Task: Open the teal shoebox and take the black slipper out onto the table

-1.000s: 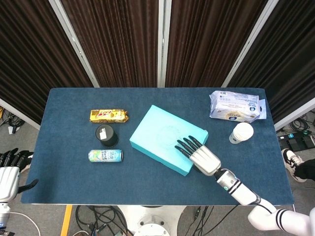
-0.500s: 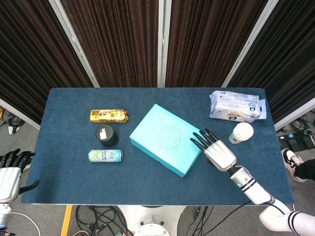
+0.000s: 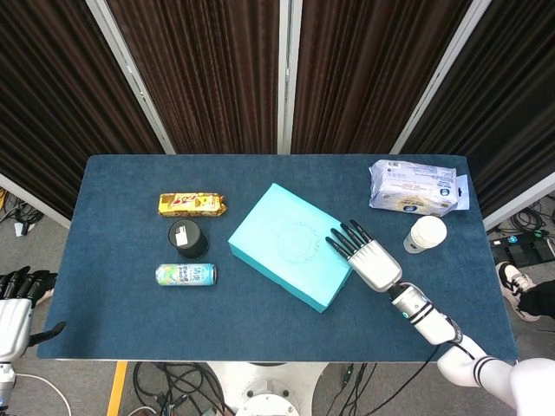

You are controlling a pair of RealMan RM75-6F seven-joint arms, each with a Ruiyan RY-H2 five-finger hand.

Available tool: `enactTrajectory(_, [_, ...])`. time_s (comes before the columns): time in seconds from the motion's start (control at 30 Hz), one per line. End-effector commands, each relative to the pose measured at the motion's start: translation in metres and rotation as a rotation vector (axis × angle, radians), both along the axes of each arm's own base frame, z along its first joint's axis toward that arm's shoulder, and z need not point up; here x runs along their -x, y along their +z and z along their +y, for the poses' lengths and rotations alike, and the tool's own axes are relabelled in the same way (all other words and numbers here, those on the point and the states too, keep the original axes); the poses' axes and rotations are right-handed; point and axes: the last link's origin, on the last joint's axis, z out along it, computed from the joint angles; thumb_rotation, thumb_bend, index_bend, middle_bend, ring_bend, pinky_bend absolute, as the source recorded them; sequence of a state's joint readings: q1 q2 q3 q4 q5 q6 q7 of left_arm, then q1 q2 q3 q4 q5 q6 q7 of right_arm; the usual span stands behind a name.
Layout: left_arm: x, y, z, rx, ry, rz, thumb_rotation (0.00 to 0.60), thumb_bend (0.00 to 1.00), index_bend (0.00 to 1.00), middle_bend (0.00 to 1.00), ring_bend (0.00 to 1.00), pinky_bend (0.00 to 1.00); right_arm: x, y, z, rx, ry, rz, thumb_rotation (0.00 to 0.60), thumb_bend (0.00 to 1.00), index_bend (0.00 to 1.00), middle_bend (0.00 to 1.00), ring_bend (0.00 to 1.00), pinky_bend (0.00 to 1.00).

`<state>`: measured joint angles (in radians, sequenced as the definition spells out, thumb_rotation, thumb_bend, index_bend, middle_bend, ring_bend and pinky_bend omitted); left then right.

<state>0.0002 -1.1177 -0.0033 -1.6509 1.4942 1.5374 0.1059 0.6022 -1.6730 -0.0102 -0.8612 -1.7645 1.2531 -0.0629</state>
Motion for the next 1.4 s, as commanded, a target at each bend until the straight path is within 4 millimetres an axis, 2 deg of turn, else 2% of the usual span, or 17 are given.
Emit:
enactTrajectory(0.03, [0.000,0.000,0.000,0.001,0.001,0.000,0.600,0.00,0.23,0.20,0.10,0.12,-0.006,-0.009,0.003,-0.004,0.055,-0.050,0.600,0.07,0.12,0.09,0.00,0.00])
enactTrajectory(0.23, [0.000,0.000,0.000,0.006,0.005,-0.002,0.600,0.00,0.23,0.20,0.10,0.12,-0.006,-0.013,0.004,-0.012,0.090,-0.069,0.600,0.08,0.15,0.11,0.00,0.00])
enactTrajectory(0.33, [0.000,0.000,0.000,0.007,0.005,-0.006,0.600,0.00,0.23,0.20,0.10,0.12,-0.007,-0.013,0.005,-0.022,0.113,-0.076,0.600,0.11,0.21,0.14,0.00,0.00])
enactTrajectory(0.4, [0.000,0.000,-0.001,0.008,0.008,-0.006,0.600,0.00,0.23,0.20,0.10,0.12,-0.007,-0.012,0.005,-0.028,0.126,-0.081,0.600,0.19,0.28,0.18,0.03,0.00])
enactTrajectory(0.43, [0.001,0.000,-0.001,0.008,0.009,-0.005,0.600,0.00,0.23,0.20,0.10,0.12,-0.006,-0.012,0.005,-0.031,0.128,-0.087,0.600,0.27,0.33,0.21,0.06,0.02])
enactTrajectory(0.53, [0.001,0.000,-0.001,0.012,0.011,-0.005,0.600,0.00,0.23,0.20,0.10,0.12,-0.005,-0.010,0.006,-0.051,0.108,-0.142,0.600,0.43,0.41,0.27,0.11,0.09])
enactTrajectory(0.6, [0.000,-0.001,-0.001,0.017,0.010,-0.007,0.600,0.00,0.23,0.20,0.10,0.12,-0.003,-0.009,0.006,-0.065,0.073,-0.195,0.600,0.51,0.44,0.30,0.14,0.12])
enactTrajectory(0.73, [-0.001,-0.001,-0.001,0.022,0.008,-0.007,0.600,0.00,0.23,0.20,0.10,0.12,-0.003,-0.006,0.004,-0.100,-0.021,-0.344,0.600,0.60,0.46,0.33,0.19,0.14])
enactTrajectory(1.07, [-0.004,-0.001,-0.001,0.042,0.012,-0.005,0.600,0.00,0.23,0.20,0.10,0.12,-0.002,0.006,-0.008,-0.200,-0.246,-0.719,0.600,0.63,0.47,0.34,0.21,0.14])
enactTrajectory(1.4, [-0.008,-0.001,0.000,0.058,0.011,-0.002,0.600,0.00,0.23,0.20,0.10,0.12,0.000,0.012,-0.022,-0.269,-0.453,-0.985,0.600,0.60,0.48,0.36,0.23,0.12])
